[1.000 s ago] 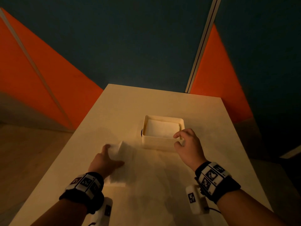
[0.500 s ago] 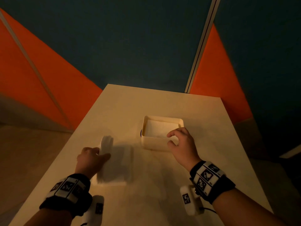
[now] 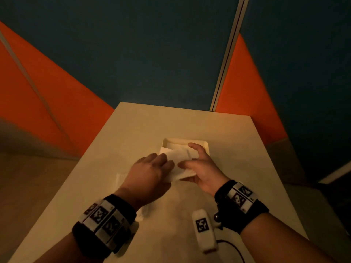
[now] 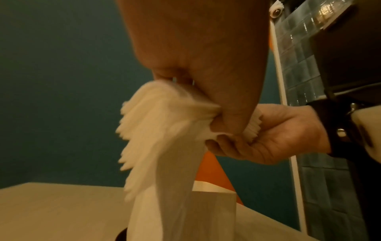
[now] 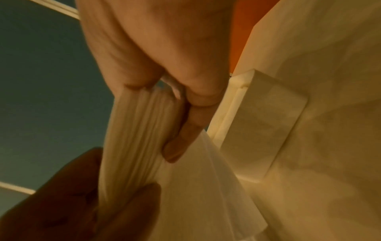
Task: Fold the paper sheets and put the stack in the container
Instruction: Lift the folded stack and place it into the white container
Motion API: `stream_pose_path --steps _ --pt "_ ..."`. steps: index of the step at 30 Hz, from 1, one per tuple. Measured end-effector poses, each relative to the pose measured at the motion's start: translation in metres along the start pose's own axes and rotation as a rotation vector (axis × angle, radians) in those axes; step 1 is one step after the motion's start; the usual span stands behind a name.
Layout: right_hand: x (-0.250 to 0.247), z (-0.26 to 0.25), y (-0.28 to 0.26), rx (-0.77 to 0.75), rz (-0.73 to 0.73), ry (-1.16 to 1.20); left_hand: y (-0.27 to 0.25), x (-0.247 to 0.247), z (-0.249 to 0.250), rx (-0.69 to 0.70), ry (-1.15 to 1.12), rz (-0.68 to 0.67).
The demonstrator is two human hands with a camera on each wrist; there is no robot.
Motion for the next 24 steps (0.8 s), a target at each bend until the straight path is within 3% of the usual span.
stream_pose_path --steps 3,4,6,7,9,12,16,20,24 --pt "-0.017 -0.002 -0.007 -0.116 0.007 0.011 0.002 0.011 -0.004 -0.194 -0.289 0.075" --pt "-0.023 -0.003 -0.011 -0.156 0.001 0.024 0.001 0.013 -0.006 -0.317 -0.554 0.08" --pt "-0.032 -0.006 -0.017 -0.231 -0.029 0.055 0.001 0.009 -0.006 -0.495 -1.305 0.048" --pt "-0.036 -0.007 -0.019 -0.264 -0.048 0.066 0.002 0.009 -0.004 -0.532 -1.64 0.019" --pt "-0.041 -0.008 -0.022 -0.313 -0.067 0.073 0.004 0.009 -0.001 -0.483 -1.962 -0.038" --pt "-0.043 -0.009 -0.024 -0.348 -0.071 0.043 0.009 0.011 0.0 -0.356 -1.937 -0.061" --pt "-0.04 -0.011 -0.027 -0.39 -0.066 -0.072 0.012 0.015 -0.001 -0.344 -1.927 -0.006" --pt "-0.034 -0.022 -0.028 -0.375 -0.062 -0.247 0.007 0.024 0.001 -0.439 -2.111 -0.031" --pt "-0.032 -0.033 -0.032 -0.356 -0.164 -0.19 0.003 0.025 0.005 -0.553 -2.422 -0.046"
Point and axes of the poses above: each hand's wrist, its own y-axis towards the middle knuckle, its own x-axis out of the palm, z = x × y, the point moved 1 cm from there along y, towards the middle knuckle, and after that the axes turned 11 degrees about -z, right-handed, at the moved point
